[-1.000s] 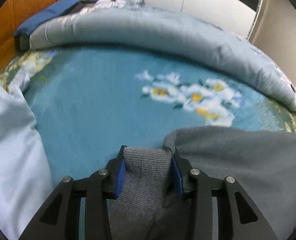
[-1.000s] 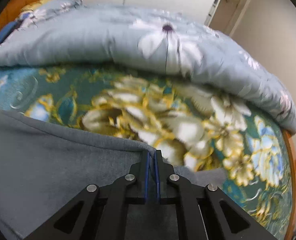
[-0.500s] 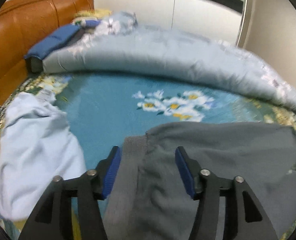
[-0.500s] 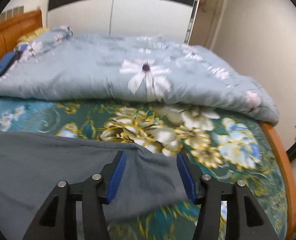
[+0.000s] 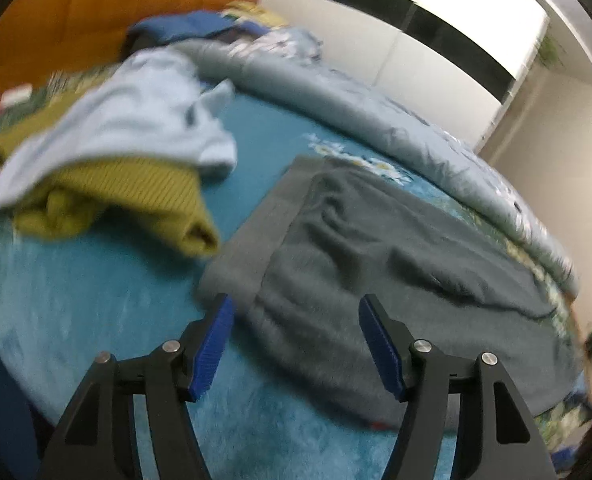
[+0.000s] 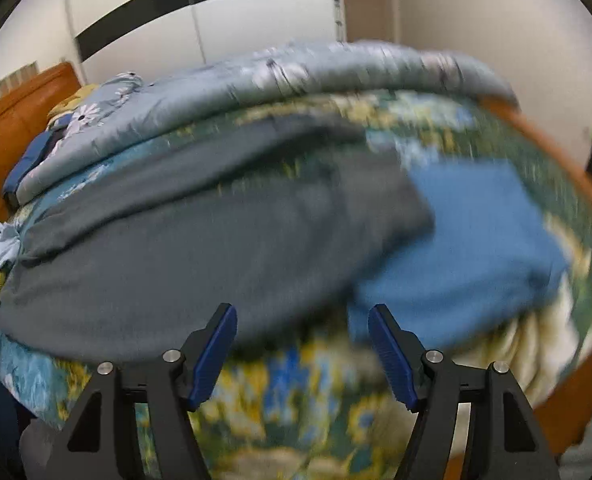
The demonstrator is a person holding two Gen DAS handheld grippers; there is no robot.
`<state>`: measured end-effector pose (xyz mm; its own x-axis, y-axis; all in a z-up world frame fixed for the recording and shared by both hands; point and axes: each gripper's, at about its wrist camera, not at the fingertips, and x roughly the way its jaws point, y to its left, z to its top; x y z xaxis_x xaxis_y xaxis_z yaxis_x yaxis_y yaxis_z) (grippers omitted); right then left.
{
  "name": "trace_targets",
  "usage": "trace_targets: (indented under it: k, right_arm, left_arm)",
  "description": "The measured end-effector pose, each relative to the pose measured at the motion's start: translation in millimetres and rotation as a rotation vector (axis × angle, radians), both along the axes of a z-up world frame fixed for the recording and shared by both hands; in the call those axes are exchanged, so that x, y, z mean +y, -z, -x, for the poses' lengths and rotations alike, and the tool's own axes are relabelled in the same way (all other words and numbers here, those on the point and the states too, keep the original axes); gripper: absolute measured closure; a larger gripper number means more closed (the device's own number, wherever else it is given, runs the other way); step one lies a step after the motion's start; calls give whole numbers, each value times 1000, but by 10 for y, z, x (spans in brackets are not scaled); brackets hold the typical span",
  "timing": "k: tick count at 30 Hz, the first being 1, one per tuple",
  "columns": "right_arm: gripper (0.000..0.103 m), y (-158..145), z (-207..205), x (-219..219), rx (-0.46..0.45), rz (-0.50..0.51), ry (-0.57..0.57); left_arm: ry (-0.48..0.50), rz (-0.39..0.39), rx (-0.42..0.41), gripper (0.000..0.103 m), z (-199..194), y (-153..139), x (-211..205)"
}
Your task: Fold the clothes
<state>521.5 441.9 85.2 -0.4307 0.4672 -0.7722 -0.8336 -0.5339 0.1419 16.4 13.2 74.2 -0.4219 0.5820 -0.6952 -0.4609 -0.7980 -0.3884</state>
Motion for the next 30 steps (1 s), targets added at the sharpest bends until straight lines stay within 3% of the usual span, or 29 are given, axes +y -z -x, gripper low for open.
trace_targets:
  k: [3,10,13,17,19,20,22,24,26,30]
  right_arm:
    - [31,102,-175,-22,108,44,65]
    - [31,216,-328,191,349,168,214]
    - [31,257,-249,266,388,207,215]
    - [32,332,-182,343,440,255,227]
    - [40,356,-172,367,457,264,235]
    - [50,367,-163,376,455,267,235]
    - [65,391,-141,389,448,277,231]
    - [88,407,-117,395,442,287,223]
    - [98,376,-104,404,455,288,205]
    - [99,150,-135,420,542,255,159]
  left_arm:
    - [-79,-60,-101,37,70,103,-112]
    - [-126,-188,-286,37,243,327,-16]
    - [-142,-219,-346,39,272,437,28]
    - [-138,-199,-333,61,249,466,66]
    - [-142,-179,-331,76,253,504,74]
    - [-152,-179,-343,87,268,538,56]
    - [-165,-199,-363,94,286,584,2]
    - [-157,-214,-359,97,279,579,-28]
    - [-133,-200,-331,98,265,526,-21]
    - [-90,-270,-311,98,277,330,-72]
